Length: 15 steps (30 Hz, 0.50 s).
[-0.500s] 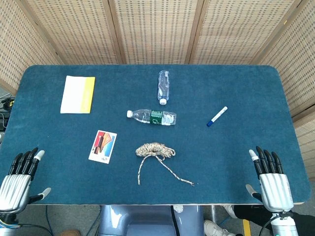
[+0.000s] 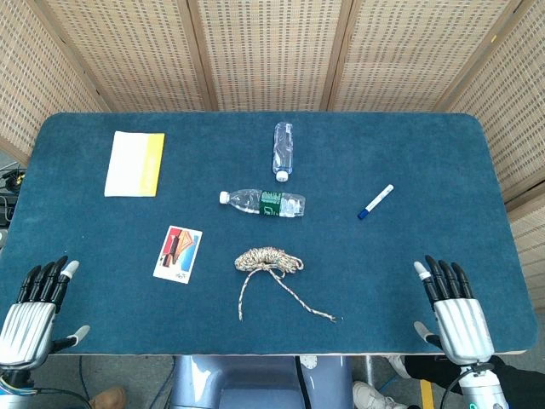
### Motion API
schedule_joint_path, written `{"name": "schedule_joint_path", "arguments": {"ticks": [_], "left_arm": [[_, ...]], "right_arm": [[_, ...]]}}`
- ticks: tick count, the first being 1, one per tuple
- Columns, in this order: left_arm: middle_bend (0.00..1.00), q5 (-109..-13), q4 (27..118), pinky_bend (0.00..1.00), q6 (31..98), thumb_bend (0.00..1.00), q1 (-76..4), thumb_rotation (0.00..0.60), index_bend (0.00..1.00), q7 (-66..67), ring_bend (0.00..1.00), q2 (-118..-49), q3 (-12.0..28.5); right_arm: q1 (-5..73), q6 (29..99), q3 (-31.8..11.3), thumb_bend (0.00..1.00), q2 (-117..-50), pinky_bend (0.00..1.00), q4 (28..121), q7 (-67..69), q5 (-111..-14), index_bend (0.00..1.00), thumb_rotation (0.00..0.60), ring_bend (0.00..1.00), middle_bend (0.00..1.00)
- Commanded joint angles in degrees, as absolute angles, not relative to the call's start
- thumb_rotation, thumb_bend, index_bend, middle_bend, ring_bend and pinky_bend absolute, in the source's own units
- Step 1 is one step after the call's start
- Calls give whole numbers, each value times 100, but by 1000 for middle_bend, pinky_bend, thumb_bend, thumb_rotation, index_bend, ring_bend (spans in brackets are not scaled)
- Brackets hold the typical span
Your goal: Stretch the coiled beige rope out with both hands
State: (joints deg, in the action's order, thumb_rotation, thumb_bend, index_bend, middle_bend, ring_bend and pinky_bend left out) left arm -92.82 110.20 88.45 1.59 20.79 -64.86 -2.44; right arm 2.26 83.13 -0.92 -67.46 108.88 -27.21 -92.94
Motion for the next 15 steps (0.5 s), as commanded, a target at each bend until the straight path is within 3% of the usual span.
{"name": "schedule_joint_path", "arguments": {"ticks": [1, 6, 10, 15], "left_arm": [[0, -9243, 11051, 0, 8836, 0, 154, 600, 0, 2163, 0, -6531, -221], [0, -9187, 11065, 0, 8813, 0, 146, 600, 0, 2293, 0, -6587, -202], [0, -9056, 11073, 0, 8727, 0, 104, 600, 0, 2415, 0, -6641, -159], [0, -8951, 11082, 0, 8683, 0, 79, 600, 0, 2473, 0, -6671, -129]], "right_arm": [[873, 7274, -152, 0, -6623, 0, 10894, -2612, -9154, 129, 600, 0, 0], [1368, 6523, -270, 15, -6719, 0, 10934, -2874, -8879, 242, 600, 0, 0], [1895, 5630, -403, 124, -6857, 0, 11095, -2252, -8322, 365, 600, 0, 0], [2224, 5269, -488, 173, -7142, 0, 10895, -2541, -7768, 412, 600, 0, 0]]}}
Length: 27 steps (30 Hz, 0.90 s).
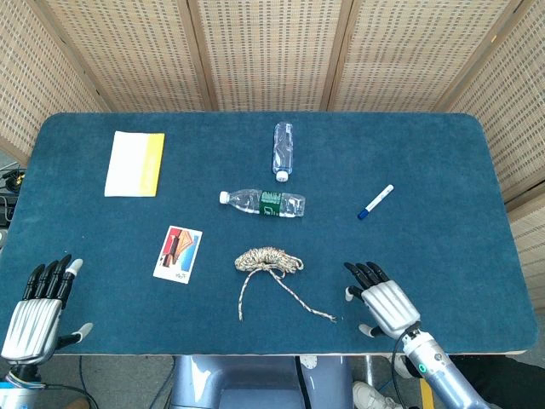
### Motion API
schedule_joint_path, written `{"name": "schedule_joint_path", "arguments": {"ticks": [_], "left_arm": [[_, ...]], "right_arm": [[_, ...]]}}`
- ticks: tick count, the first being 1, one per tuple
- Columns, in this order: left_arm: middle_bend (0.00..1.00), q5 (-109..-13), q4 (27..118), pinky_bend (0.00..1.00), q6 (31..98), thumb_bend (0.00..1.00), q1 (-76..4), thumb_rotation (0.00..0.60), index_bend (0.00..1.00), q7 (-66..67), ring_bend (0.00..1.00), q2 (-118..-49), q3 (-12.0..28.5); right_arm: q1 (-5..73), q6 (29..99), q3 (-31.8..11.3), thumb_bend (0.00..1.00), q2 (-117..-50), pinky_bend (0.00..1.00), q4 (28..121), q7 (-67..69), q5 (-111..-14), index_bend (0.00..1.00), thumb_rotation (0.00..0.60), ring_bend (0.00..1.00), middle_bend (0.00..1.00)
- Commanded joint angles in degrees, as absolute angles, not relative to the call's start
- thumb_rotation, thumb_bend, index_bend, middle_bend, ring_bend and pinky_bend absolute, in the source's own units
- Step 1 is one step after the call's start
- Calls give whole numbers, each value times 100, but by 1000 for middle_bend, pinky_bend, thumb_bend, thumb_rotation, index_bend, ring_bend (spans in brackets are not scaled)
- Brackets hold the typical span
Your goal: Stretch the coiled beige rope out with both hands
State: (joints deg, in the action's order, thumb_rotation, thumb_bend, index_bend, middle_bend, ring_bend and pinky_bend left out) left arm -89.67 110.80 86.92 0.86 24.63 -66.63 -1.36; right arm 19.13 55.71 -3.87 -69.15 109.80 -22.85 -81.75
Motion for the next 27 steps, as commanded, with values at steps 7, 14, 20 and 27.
{"name": "schedule_joint_path", "arguments": {"ticks": [7, 14, 20, 27], "left_arm": [[0, -8883, 11030, 0, 8655, 0, 40, 600, 0, 2497, 0, -6734, -94], [0, -8865, 11017, 0, 8643, 0, 24, 600, 0, 2552, 0, -6771, -104], [0, -8873, 10986, 0, 8655, 0, 14, 600, 0, 2559, 0, -6801, -106], [0, -8843, 10967, 0, 8640, 0, 0, 600, 0, 2624, 0, -6845, -109]], "right_arm": [[2610, 5134, -480, 249, -7611, 0, 10704, -3338, -6949, 414, 600, 0, 0], [2731, 5379, -337, 277, -8029, 0, 10471, -3774, -6643, 433, 600, 0, 0], [2763, 5581, -247, 282, -8297, 0, 10364, -3879, -6429, 439, 600, 0, 0], [2743, 5927, -157, 305, -8661, 0, 10295, -4134, -6146, 461, 600, 0, 0]]}}
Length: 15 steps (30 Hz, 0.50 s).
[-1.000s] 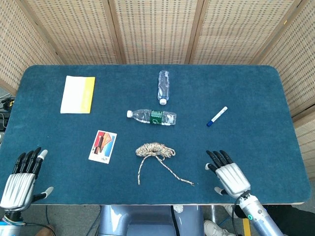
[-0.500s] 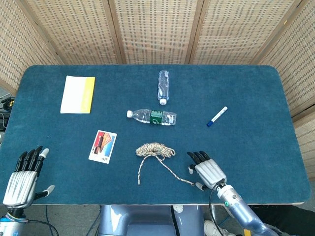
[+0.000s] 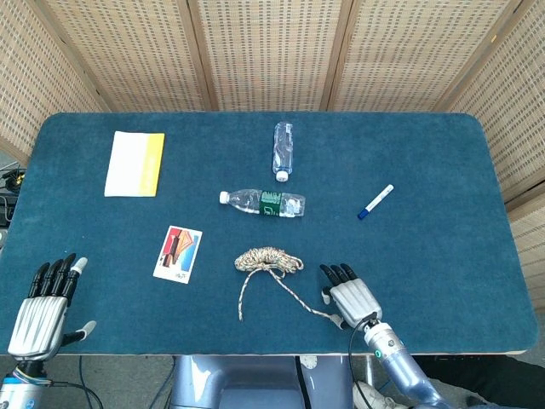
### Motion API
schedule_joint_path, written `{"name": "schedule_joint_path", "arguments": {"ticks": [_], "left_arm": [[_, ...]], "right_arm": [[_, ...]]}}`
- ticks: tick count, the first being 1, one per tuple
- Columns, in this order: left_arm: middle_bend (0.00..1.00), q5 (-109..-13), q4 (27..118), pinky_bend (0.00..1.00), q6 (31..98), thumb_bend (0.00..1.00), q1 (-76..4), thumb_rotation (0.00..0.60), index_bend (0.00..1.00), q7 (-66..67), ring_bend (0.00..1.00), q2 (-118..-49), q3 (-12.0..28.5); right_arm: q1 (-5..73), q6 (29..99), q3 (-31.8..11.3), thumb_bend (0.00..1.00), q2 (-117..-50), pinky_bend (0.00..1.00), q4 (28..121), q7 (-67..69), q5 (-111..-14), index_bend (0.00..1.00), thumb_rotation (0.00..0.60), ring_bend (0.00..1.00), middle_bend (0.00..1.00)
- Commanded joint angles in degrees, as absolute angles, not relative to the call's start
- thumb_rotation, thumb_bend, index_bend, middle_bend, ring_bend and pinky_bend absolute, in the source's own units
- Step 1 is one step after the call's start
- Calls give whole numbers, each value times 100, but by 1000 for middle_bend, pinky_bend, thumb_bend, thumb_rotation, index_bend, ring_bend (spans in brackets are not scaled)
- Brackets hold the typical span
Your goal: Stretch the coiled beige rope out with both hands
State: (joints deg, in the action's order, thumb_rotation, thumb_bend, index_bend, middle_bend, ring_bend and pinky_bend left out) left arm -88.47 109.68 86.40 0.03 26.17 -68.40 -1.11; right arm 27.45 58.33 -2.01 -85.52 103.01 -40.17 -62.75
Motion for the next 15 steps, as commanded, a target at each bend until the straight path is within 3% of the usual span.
{"name": "schedule_joint_path", "arguments": {"ticks": [1, 15], "left_arm": [[0, -8837, 10968, 0, 8642, 0, -1, 600, 0, 2631, 0, -6849, -109], [0, -8794, 10969, 0, 8636, 0, -14, 600, 0, 2657, 0, -6866, -122]], "right_arm": [[2750, 5944, -134, 305, -8683, 0, 10328, -4167, -6087, 461, 600, 0, 0], [2850, 6103, 56, 305, -8843, 0, 10274, -4323, -5914, 462, 600, 0, 0]]}}
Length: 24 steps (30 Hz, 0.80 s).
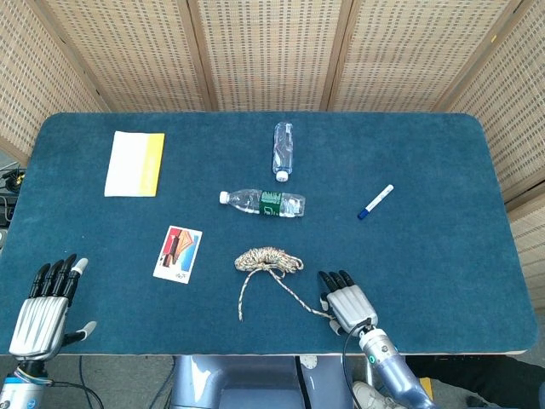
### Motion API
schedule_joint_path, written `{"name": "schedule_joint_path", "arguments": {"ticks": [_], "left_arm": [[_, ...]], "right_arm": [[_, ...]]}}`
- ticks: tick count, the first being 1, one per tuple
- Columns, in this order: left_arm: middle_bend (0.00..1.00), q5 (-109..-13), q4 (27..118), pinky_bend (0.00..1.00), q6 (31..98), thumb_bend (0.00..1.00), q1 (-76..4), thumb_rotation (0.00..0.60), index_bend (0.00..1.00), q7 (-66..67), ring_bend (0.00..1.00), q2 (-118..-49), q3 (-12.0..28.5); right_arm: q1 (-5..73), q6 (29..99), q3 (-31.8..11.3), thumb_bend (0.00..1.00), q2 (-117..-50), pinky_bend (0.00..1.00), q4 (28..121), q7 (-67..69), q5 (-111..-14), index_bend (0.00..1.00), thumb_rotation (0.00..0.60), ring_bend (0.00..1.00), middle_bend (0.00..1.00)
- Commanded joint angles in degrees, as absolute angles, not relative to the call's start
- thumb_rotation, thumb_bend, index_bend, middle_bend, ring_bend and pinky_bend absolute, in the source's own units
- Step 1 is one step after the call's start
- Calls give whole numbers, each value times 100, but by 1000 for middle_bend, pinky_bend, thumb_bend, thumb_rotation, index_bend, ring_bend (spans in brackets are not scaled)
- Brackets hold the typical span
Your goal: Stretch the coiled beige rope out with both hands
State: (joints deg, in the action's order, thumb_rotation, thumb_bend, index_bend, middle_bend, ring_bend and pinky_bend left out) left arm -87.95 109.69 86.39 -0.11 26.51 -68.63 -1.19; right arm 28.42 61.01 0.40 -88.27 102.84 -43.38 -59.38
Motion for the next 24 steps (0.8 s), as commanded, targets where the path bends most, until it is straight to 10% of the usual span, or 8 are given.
{"name": "schedule_joint_path", "arguments": {"ticks": [1, 24], "left_arm": [[0, -8795, 10969, 0, 8636, 0, -15, 600, 0, 2662, 0, -6867, -123], [0, -8747, 10954, 0, 8618, 0, -38, 600, 0, 2741, 0, -6917, -140]], "right_arm": [[2854, 6099, 59, 305, -8846, 0, 10275, -4315, -5902, 462, 600, 0, 0], [2938, 6273, 122, 361, -9055, 0, 9939, -4121, -6110, 577, 600, 0, 0]]}}
